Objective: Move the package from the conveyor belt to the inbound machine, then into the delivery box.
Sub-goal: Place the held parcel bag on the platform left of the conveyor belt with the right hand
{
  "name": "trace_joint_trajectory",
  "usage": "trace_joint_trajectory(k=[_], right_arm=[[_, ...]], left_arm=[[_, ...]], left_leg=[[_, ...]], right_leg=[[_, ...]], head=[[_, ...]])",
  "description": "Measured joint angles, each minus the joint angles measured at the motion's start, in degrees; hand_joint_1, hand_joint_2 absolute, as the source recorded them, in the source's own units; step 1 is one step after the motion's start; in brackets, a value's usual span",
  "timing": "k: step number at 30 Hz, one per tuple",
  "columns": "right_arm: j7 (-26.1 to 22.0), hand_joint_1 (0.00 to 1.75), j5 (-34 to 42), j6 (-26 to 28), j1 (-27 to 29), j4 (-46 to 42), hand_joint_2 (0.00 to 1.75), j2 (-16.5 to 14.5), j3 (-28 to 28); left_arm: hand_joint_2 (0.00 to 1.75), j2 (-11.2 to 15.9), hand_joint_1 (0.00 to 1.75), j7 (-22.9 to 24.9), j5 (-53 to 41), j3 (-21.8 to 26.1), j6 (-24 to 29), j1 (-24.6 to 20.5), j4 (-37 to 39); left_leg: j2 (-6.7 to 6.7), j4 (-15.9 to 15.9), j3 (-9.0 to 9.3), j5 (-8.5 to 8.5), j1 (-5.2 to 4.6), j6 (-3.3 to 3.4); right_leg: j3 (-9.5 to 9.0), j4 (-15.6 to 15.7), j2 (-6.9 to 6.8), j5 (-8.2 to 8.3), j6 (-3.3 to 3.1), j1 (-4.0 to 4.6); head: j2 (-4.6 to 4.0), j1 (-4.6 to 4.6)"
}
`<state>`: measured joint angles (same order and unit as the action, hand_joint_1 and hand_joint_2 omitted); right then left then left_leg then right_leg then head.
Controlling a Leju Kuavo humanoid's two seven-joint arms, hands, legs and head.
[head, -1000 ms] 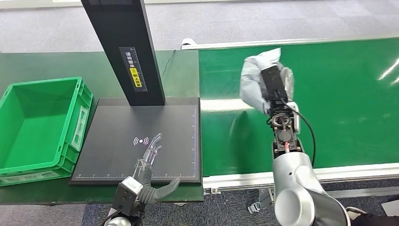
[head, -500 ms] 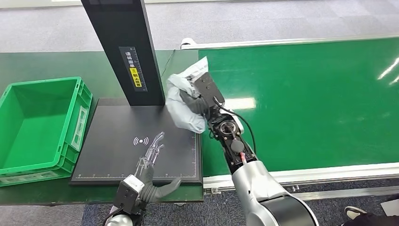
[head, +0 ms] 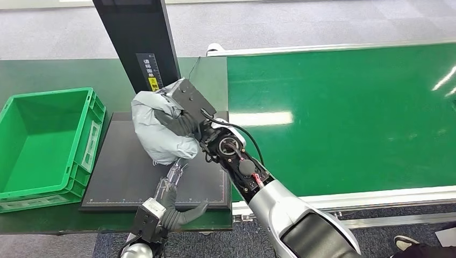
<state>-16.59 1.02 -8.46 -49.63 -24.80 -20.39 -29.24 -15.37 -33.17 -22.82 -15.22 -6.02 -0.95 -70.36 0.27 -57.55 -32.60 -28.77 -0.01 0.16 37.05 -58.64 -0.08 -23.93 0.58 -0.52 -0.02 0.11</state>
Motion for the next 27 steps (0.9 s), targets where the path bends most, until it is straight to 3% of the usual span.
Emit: trace_joint_trajectory(k=[2, 3, 8, 14, 24, 27], right_arm=[[2.28, 0.11, 2.72, 0.69, -0.90, 0.10, 1.75, 0.01, -3.60], [3.28, 0.00, 3.40, 1.15, -1.25, 0.26, 1.75, 0.02, -5.11], [6.39, 0.00, 4.58, 4.16, -2.58, 1.79, 1.75, 0.09, -10.47], [5.38, 0.00, 5.25, 8.14, -4.04, 3.37, 1.75, 0.86, -11.78], [-4.97, 0.00, 4.93, 13.44, -4.15, 3.58, 1.75, 4.48, -4.61], [-10.04, 0.00, 5.13, 15.69, -2.74, 2.08, 1.75, 5.21, -2.04]], left_arm=[[1.75, 0.00, 0.00, -0.01, 0.00, 0.00, 0.02, 0.06, -0.01], [1.75, 0.00, 0.00, 0.01, 0.01, -0.01, 0.03, 0.09, -0.01], [1.75, 0.00, 0.00, 0.42, 0.08, 0.01, 0.22, 0.36, -0.21], [1.75, 0.02, 0.00, 0.68, 0.09, 0.01, 0.44, 0.73, -0.55], [1.75, 0.39, 0.00, 0.49, 0.66, 0.42, 2.10, 2.67, -3.40], [1.75, 0.40, 0.00, 0.40, 0.71, 0.44, 2.37, 3.03, -3.94]], left_leg=[[0.00, 0.00, 0.00, 0.00, 0.00, 0.00], [-0.01, 0.00, 0.00, 0.00, 0.00, 0.00], [-0.01, 0.00, 0.00, 0.00, 0.00, 0.00], [-0.03, -0.01, 0.03, 0.00, 0.00, 0.00], [-0.04, -0.01, 0.04, 0.00, 0.00, 0.00], [-0.07, -0.01, 0.05, 0.00, 0.00, 0.00]], right_leg=[[0.00, 0.00, -0.01, 0.00, 0.00, 0.01], [0.00, 0.00, -0.01, 0.00, 0.00, 0.01], [-0.01, 0.00, -0.01, 0.00, 0.00, 0.01], [-0.05, 0.02, -0.03, 0.00, 0.00, 0.00], [-0.04, 0.02, -0.02, 0.00, 0.00, 0.00], [-0.05, 0.02, -0.04, 0.00, 0.00, 0.01]], head=[[0.00, -0.01], [0.00, -0.01], [0.00, 0.01], [-0.01, 0.02], [0.00, 0.01], [0.00, 0.01]])
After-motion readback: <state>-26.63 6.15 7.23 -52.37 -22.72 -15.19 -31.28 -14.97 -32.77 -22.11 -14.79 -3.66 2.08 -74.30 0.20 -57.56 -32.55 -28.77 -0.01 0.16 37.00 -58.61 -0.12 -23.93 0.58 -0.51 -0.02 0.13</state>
